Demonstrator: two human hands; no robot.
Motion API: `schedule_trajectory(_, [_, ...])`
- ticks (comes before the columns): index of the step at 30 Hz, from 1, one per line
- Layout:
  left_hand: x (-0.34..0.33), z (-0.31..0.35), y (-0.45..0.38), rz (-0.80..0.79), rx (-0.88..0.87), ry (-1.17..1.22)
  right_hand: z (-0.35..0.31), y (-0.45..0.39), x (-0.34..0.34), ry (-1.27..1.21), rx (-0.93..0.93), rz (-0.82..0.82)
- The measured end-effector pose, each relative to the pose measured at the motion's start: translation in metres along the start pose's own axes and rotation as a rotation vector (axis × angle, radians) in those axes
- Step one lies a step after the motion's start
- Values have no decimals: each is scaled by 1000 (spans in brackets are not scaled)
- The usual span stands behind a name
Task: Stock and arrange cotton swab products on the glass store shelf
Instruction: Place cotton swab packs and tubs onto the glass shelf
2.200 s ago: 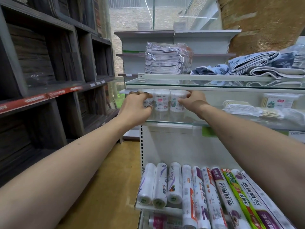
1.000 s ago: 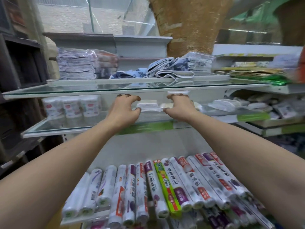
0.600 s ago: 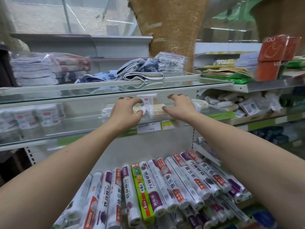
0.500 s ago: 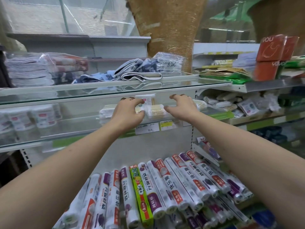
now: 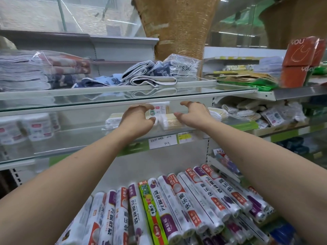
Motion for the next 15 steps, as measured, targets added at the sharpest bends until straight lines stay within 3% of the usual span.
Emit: schedule_trajectory(15, [60,-78,20,61,294,-121,-133,-29,-64,154,314,-196])
Point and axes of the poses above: each hand's wrist, its own y-axis away from the middle knuckle, its own x-axis out of the back of the hand, z = x × y, the point moved 3 cm from there along -y, towards the middle knuckle, and after that the axes turned 3 degrees about y, right-handed, at the moved point
